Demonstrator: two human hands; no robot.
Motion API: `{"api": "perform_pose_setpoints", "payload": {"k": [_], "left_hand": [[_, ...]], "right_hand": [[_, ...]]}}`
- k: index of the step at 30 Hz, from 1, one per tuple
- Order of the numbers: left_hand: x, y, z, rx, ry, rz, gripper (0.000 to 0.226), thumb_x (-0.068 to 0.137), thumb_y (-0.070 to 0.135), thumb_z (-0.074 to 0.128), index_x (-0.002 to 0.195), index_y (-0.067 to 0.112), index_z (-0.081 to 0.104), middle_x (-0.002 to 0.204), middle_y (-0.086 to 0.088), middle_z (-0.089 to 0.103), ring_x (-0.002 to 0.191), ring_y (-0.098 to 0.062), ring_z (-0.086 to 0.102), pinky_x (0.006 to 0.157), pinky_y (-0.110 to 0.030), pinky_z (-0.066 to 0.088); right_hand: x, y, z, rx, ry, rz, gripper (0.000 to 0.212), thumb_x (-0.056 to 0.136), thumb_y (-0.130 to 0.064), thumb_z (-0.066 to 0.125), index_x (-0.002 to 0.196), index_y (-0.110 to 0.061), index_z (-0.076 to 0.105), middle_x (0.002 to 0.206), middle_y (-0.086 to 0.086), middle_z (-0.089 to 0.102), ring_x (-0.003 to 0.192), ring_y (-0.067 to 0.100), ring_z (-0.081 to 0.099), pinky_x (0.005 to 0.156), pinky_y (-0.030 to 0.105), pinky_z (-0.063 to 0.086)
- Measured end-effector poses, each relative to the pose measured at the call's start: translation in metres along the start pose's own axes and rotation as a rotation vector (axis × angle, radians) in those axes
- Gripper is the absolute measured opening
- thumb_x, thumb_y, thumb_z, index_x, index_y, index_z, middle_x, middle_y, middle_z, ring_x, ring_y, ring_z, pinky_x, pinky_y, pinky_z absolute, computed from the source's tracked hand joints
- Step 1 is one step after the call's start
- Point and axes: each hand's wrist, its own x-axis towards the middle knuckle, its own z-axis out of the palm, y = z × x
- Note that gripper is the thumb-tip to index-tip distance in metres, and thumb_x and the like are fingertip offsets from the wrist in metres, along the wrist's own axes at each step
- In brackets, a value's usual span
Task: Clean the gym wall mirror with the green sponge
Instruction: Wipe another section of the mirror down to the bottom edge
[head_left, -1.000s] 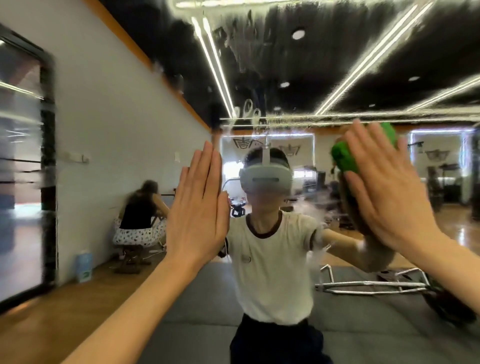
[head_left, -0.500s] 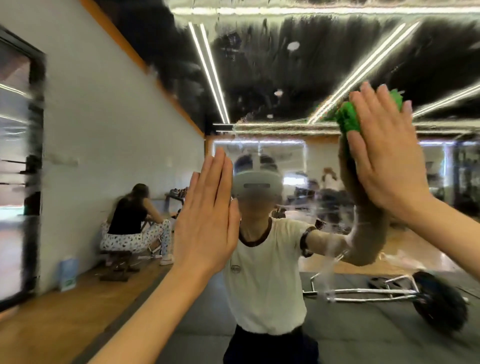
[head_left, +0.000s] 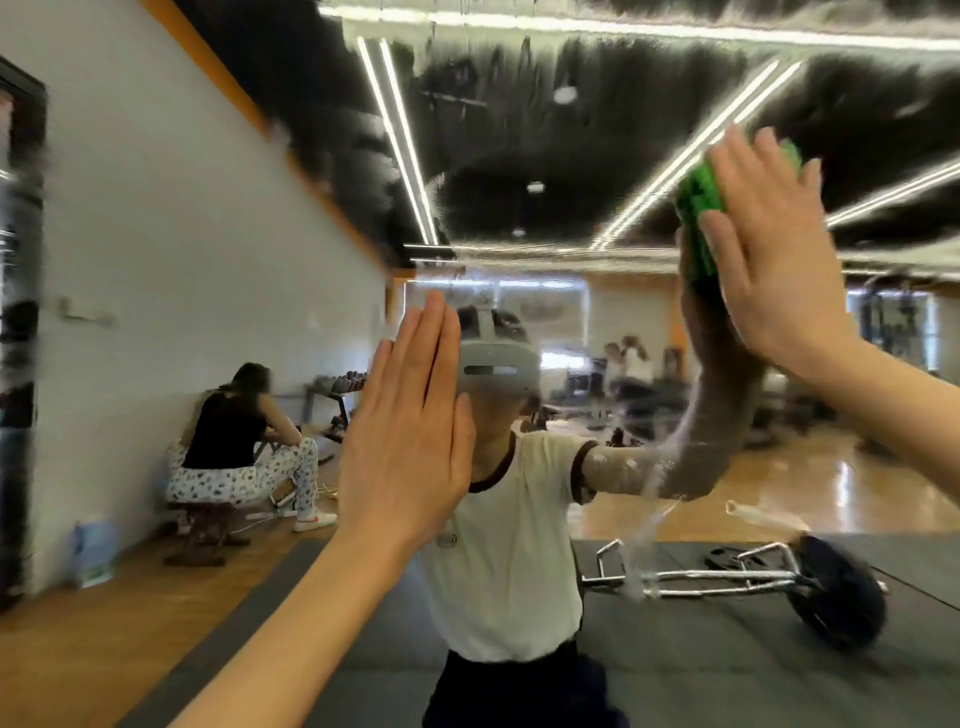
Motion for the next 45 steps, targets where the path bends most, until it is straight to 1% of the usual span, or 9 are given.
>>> {"api": "perform_pose_setpoints", "payload": {"k": [3,7,15,18,23,30,33,38,45], "left_hand": [[-0.001,-0.001,0.001,-0.004,-0.007,0.001,0.060,0.107,0.028,0.026,0.162,0.007,0.010,0.170,-0.008,0.004,0.157,-0.020,0.003,0.128,-0.035,0.001],[-0.001,0.000,0.001,-0.044,0.018,-0.003,0.059,0.107,0.023,0.031,0.161,0.004,0.016,0.170,-0.009,0.006,0.157,-0.020,0.004,0.128,-0.033,0.000],[-0.002,0.000,-0.002,-0.155,0.064,0.001,0.059,0.104,0.015,0.039,0.160,0.007,0.021,0.168,-0.008,0.018,0.156,-0.018,0.012,0.128,-0.033,0.003],[-0.002,0.001,-0.004,-0.214,0.064,-0.013,0.059,0.104,0.012,0.039,0.160,0.005,0.021,0.168,-0.008,0.019,0.156,-0.016,0.011,0.128,-0.035,0.004],[-0.010,0.005,-0.009,-0.201,0.095,-0.019,0.061,0.101,0.007,0.042,0.159,0.003,0.022,0.167,-0.012,0.019,0.156,-0.020,0.008,0.127,-0.034,-0.002],[-0.050,0.021,0.004,-0.162,0.072,-0.023,0.062,0.101,0.016,0.039,0.158,0.001,0.020,0.167,-0.011,0.016,0.156,-0.020,0.009,0.128,-0.035,0.005],[-0.049,0.022,0.003,-0.186,0.068,-0.033,0.063,0.101,0.017,0.038,0.158,0.001,0.018,0.167,-0.010,0.015,0.156,-0.019,0.010,0.128,-0.035,0.007],[-0.048,0.020,0.004,-0.135,0.034,-0.026,0.062,0.100,0.018,0.037,0.158,0.001,0.022,0.167,-0.012,0.018,0.156,-0.023,0.015,0.128,-0.037,0.008],[-0.050,0.017,0.005,-0.110,0.006,-0.020,0.060,0.102,0.021,0.035,0.158,0.001,0.024,0.167,-0.013,0.019,0.155,-0.024,0.016,0.127,-0.038,0.010]], "right_hand": [[0.017,-0.018,0.008,-0.025,0.060,0.170,0.054,0.107,-0.026,0.023,0.156,-0.004,0.029,0.165,0.014,0.022,0.154,0.031,0.013,0.124,0.047,0.000],[0.026,-0.087,0.033,-0.026,0.087,0.066,0.057,0.107,-0.030,0.019,0.159,-0.009,0.023,0.167,0.011,0.017,0.155,0.028,0.009,0.126,0.048,0.001],[-0.212,-0.097,0.035,-0.103,-0.152,-0.326,0.066,0.099,-0.026,0.042,0.159,-0.009,0.021,0.167,0.008,0.017,0.155,0.025,0.011,0.127,0.044,0.002],[-0.152,-0.100,0.034,-0.080,-0.142,-0.328,0.057,0.103,-0.028,0.038,0.155,-0.005,0.030,0.163,0.014,0.027,0.152,0.027,0.018,0.126,0.043,0.004],[-0.023,-0.127,0.048,-0.016,0.082,-0.045,0.054,0.109,-0.032,0.031,0.156,-0.006,0.031,0.164,0.016,0.026,0.152,0.033,0.020,0.125,0.051,0.012],[-0.200,-0.123,0.045,-0.069,-0.096,-0.366,0.062,0.102,-0.027,0.040,0.158,-0.011,0.019,0.169,0.006,0.004,0.156,0.023,0.005,0.126,0.042,-0.004],[-0.128,-0.115,0.049,-0.083,-0.059,-0.408,0.059,0.104,-0.030,0.035,0.157,-0.008,0.020,0.166,0.011,0.014,0.154,0.024,0.009,0.126,0.042,-0.002],[0.019,-0.130,0.053,-0.027,0.134,-0.102,0.056,0.107,-0.030,0.030,0.156,-0.003,0.030,0.164,0.015,0.027,0.153,0.031,0.021,0.124,0.047,0.005],[-0.187,-0.130,0.048,-0.058,-0.068,-0.357,0.064,0.102,-0.027,0.039,0.159,-0.008,0.017,0.169,0.008,0.008,0.156,0.024,0.008,0.126,0.042,-0.001]]}}
